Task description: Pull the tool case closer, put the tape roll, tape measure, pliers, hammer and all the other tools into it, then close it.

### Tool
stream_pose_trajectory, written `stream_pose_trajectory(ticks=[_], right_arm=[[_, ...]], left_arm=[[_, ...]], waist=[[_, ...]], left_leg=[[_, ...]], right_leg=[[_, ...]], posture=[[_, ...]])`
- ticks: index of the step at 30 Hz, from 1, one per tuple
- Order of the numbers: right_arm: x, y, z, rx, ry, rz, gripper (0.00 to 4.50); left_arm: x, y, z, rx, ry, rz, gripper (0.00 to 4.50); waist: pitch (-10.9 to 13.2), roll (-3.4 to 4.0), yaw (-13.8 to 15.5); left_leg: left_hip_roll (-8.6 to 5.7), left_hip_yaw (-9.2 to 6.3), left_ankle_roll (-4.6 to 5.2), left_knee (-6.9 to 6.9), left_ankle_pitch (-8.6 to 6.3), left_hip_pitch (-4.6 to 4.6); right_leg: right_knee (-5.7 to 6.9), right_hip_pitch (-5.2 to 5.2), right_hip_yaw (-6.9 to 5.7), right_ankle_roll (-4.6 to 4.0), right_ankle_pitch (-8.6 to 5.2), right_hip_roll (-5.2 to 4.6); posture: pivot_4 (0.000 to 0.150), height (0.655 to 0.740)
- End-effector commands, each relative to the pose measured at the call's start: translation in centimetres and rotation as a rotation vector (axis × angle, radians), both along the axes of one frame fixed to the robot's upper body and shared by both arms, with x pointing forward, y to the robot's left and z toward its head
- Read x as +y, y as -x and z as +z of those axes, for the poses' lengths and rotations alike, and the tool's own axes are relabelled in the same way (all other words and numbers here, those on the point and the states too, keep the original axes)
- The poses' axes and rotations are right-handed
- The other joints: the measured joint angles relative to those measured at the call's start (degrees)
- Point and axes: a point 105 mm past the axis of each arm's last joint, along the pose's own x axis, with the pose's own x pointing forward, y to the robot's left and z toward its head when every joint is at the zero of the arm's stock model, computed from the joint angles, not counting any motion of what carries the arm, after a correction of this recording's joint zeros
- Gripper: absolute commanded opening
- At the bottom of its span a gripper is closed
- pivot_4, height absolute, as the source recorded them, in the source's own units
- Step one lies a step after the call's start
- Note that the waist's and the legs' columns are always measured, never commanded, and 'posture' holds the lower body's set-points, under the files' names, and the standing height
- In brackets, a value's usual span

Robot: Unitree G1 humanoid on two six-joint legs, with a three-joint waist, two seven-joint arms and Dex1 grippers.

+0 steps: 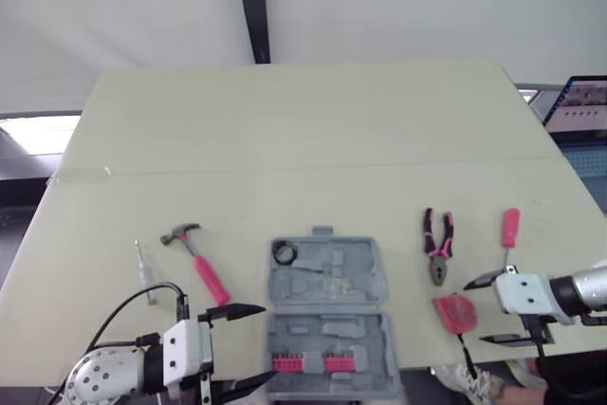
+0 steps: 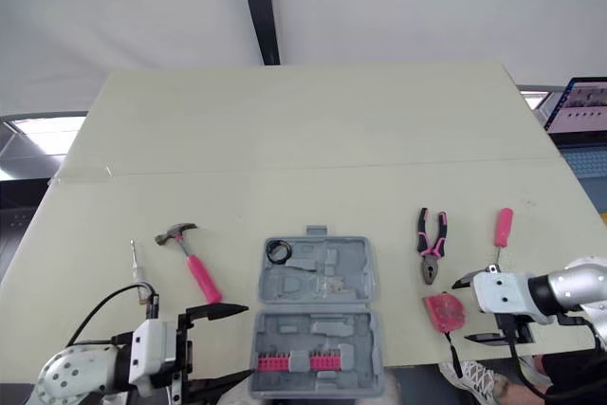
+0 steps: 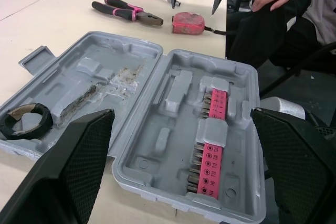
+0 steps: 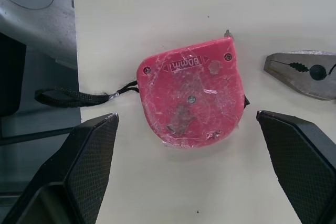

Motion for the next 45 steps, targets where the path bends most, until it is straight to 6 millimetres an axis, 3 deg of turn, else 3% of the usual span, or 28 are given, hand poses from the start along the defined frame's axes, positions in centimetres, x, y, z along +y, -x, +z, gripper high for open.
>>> stream_pose_trajectory(ticks=[1,8,32,37,41,45], right_arm=[[0.1,-0.2,-0.4,-0.012,0.006,0.022,4.45],[0.4,-1.2,-0.9,-0.058,0.018,0.047,4.45],[1.4,-1.8,-2.2,-0.087,0.019,0.142,4.45],[1.7,-1.7,-2.2,-0.097,0.001,0.159,2.95],[1.4,-1.6,-2.1,-0.086,0.004,0.126,2.95],[1.2,-1.8,-0.3,-0.065,0.007,0.023,2.95]], left_arm=[[-0.2,0.4,0.9,-0.03,0.003,-0.012,4.5],[-0.3,0.5,1.0,-0.03,0.002,-0.005,4.5],[-0.1,0.3,1.5,-0.029,-0.006,0.01,4.5],[-0.3,0.4,1.5,-0.029,-0.005,0.011,4.5],[-0.2,0.2,1.7,-0.026,0.011,0.026,4.5],[0.4,-0.3,1.7,-0.015,0.04,0.069,4.5]], waist=[[0.0,0.0,0.0],[0.0,0.01,0.0],[0.0,0.02,-0.1],[0.0,-0.01,-0.2],[0.0,-0.01,-0.2],[0.0,0.02,0.1]], left_leg=[[0.0,0.0,0.0,0.01,0.0,0.0],[0.01,0.02,0.0,0.02,0.0,0.0],[0.02,0.01,0.0,0.03,0.0,0.0],[0.03,0.01,0.0,0.04,0.0,0.0],[0.04,0.01,0.0,0.04,0.0,0.01],[0.04,0.0,0.0,0.07,0.0,-0.01]], right_leg=[[0.0,0.0,0.0,0.0,0.0,0.0],[0.0,0.0,0.0,0.0,0.0,0.0],[0.0,0.0,-0.02,0.0,0.0,0.01],[0.0,0.01,-0.03,0.0,0.0,0.01],[0.0,0.01,-0.04,0.0,0.0,0.02],[0.01,0.02,-0.04,0.0,0.0,0.01]], posture=[[0.15,0.74],[0.15,0.74],[0.15,0.74],[0.15,0.74],[0.15,0.74],[0.15,0.74]])
